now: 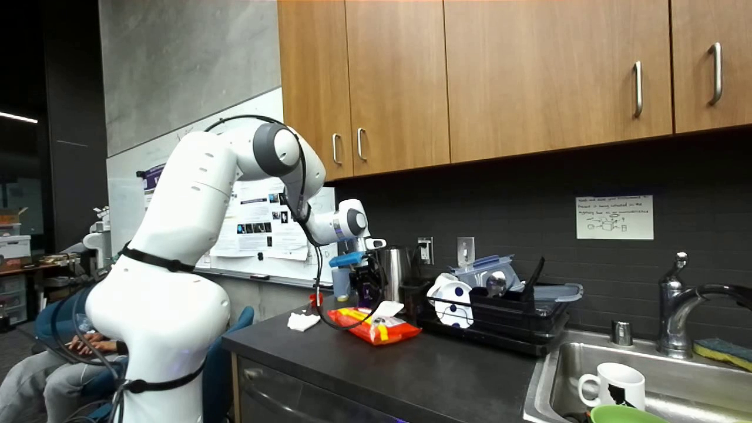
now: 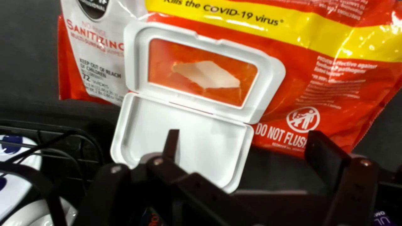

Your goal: Close the pack of wipes

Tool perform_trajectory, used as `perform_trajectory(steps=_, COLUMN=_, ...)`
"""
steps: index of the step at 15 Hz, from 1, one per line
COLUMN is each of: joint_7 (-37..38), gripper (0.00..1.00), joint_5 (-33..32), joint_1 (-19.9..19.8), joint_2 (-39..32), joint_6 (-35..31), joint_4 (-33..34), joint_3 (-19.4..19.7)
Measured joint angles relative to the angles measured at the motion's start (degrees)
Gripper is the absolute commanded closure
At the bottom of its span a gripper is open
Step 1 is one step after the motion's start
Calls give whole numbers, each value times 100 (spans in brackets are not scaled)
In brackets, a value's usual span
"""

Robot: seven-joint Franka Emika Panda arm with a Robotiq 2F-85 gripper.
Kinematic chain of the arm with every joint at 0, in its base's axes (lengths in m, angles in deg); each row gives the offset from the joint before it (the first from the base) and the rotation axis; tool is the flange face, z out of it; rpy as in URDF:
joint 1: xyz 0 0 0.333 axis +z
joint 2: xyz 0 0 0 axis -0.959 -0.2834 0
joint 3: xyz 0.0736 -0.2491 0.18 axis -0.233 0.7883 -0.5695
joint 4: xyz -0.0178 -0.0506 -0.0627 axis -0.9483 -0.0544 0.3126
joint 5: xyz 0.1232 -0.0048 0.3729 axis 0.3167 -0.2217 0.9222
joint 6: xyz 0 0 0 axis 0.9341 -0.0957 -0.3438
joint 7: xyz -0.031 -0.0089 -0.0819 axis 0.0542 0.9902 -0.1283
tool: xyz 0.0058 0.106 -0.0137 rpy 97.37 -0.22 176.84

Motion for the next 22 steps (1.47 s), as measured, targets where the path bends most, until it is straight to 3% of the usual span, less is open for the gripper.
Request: perform_trajectory(steps=22, joint_7=10, gripper=0, joint_5=-118, joint_1=73, joint_2=-577, joint_6=0, joint_4=677, joint_3=352)
